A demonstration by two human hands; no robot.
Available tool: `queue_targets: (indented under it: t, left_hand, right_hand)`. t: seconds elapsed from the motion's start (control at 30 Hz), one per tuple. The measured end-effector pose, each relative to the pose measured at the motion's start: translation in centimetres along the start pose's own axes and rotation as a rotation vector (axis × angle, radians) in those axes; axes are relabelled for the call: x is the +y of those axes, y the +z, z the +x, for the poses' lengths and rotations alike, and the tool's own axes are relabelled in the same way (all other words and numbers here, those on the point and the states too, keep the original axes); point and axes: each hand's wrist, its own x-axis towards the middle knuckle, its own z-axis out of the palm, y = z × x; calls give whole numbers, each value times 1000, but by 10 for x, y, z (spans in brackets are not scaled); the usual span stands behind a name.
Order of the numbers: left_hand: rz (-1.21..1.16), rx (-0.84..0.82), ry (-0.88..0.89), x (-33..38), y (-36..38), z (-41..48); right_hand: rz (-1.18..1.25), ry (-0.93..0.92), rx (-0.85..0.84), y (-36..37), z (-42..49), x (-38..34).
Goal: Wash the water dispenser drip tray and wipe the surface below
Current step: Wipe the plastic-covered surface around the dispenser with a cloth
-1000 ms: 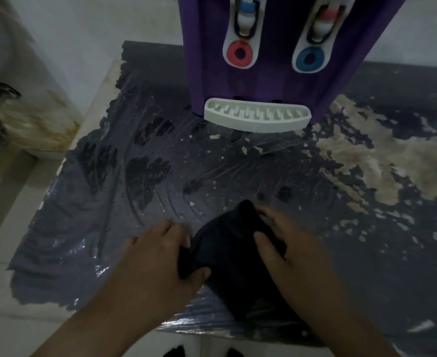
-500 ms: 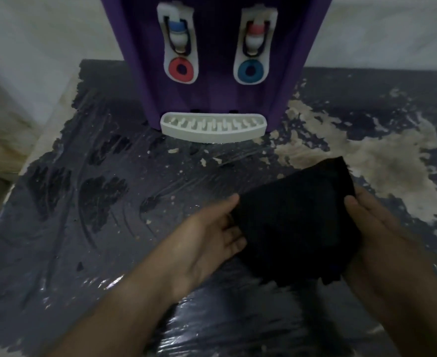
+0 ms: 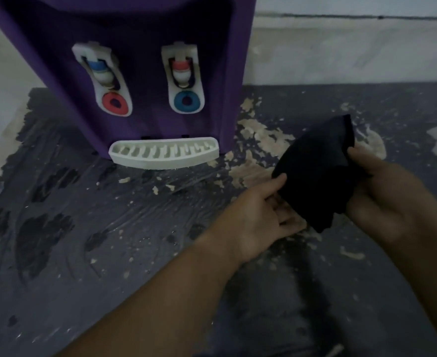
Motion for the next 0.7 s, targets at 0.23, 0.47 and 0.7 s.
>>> queue_targets:
  t: [0.23, 0.47, 0.7]
  left_hand:
    - [410, 312, 378, 48, 1, 69]
    - [781, 344, 298, 67, -16, 74]
    - [709, 180, 32, 54, -14, 24]
  right_hand:
    - [-305, -139, -5, -2, 44, -22]
    - [-832, -151, 286, -37, 77, -3]
    - [-1396, -229, 150, -43, 56, 17]
